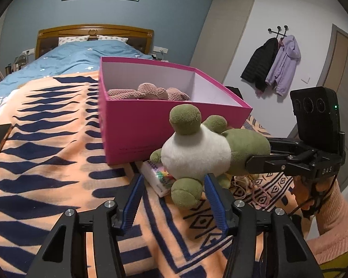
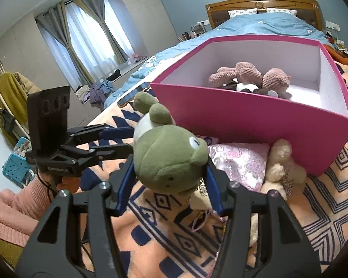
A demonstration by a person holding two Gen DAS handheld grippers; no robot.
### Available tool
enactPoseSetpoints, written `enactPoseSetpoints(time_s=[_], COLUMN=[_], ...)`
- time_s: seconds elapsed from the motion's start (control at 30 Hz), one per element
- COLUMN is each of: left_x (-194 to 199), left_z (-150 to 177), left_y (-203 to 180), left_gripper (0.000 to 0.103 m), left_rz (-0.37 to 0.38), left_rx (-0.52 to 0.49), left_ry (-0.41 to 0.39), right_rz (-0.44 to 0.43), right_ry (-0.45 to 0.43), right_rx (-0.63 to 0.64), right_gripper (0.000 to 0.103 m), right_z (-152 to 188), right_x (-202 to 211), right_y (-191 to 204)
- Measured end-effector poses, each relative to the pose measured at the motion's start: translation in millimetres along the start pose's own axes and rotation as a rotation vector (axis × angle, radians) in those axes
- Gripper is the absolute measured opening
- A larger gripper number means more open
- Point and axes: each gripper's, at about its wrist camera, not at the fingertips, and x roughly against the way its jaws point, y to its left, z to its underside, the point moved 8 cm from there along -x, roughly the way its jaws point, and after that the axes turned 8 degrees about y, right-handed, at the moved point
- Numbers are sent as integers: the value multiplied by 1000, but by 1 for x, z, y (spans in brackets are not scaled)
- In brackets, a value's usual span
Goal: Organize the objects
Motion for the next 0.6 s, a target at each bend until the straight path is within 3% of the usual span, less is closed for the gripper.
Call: enactPoseSetpoints(time_s=[0.4, 0.6], left_x=[-17, -33], left_z=[-18, -20], left_y=[-21, -27], left_gripper=[55, 55], left_rz=[-19, -3], left_rx=[-103, -121], left_ry=[13, 47], right_rz=[6, 23], right_ry=[51, 16], right_rx=[-57, -146], right_gripper=[58, 60], right_z=[4, 7], right_x=[4, 11], right_y=[-26, -40])
